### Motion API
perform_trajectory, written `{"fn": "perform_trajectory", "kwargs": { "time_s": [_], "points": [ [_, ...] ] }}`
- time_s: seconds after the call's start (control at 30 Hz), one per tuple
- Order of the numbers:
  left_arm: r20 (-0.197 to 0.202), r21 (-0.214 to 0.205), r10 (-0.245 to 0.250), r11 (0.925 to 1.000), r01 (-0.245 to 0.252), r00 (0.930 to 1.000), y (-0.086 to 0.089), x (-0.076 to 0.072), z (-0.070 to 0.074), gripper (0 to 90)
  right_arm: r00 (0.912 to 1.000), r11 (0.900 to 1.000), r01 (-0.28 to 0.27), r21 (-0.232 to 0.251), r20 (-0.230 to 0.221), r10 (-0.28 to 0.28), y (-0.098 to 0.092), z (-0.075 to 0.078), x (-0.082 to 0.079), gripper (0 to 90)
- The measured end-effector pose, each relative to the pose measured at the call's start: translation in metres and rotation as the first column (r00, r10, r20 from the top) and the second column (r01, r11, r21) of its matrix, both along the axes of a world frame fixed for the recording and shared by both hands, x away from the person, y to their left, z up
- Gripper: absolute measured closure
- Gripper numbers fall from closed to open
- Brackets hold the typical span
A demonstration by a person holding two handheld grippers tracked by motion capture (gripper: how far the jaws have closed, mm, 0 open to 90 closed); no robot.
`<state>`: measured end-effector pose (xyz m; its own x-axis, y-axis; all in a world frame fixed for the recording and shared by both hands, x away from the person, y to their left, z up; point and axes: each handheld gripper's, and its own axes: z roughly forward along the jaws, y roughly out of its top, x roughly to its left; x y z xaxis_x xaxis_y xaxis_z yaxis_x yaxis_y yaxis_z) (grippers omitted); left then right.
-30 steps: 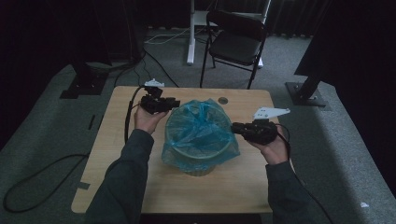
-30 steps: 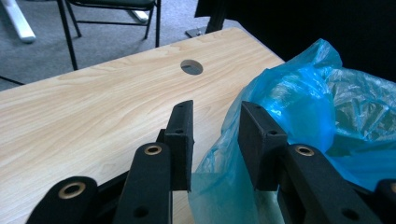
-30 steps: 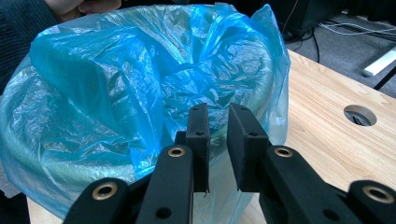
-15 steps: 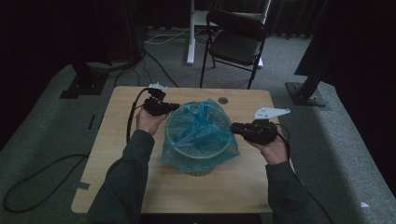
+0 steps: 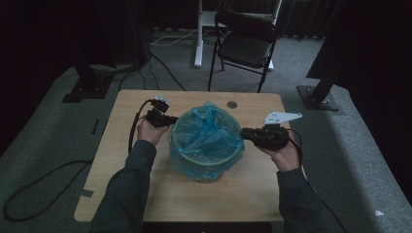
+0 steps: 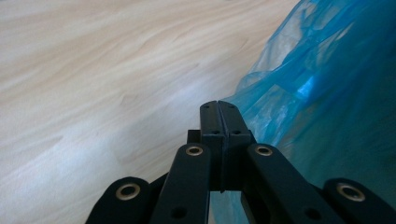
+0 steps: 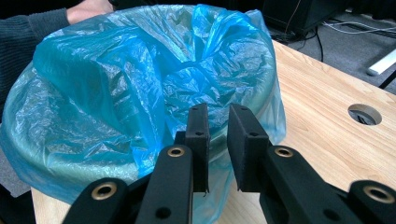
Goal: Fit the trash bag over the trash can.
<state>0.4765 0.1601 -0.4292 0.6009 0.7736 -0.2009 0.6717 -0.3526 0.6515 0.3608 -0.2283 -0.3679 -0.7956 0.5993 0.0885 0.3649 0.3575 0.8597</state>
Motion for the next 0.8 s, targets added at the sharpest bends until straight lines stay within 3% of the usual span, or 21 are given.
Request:
{"fn": "perform_trajectory", "kwargs": {
  "time_s": [0.2, 0.33, 0.57, 0.8],
  "points": [
    [-0.023, 0.027, 0.032, 0.9991, -0.031, 0.9992, 0.008, 0.000, -0.007, 89.9, 1.0000, 1.0000, -0.003, -0.001, 0.000, 0.003, 0.000, 0.000, 0.000, 78.6],
    [0.003, -0.003, 0.047, 0.9989, -0.047, 0.9989, 0.013, -0.002, -0.001, 88.5, 1.0000, 1.0000, -0.003, -0.003, -0.001, 0.003, -0.001, 0.000, 0.000, 78.6],
    [0.058, -0.043, 0.065, 0.9971, -0.063, 0.9962, 0.019, -0.009, 0.013, 70.3, 1.0000, 1.0000, -0.003, -0.005, 0.002, 0.003, -0.001, 0.000, -0.001, 76.7],
    [0.126, -0.090, 0.057, 0.9949, -0.046, 0.9903, 0.023, -0.021, 0.031, 65.6, 0.9998, 1.0000, -0.009, 0.000, 0.020, 0.009, -0.001, 0.004, -0.005, 72.0]
  ]
}}
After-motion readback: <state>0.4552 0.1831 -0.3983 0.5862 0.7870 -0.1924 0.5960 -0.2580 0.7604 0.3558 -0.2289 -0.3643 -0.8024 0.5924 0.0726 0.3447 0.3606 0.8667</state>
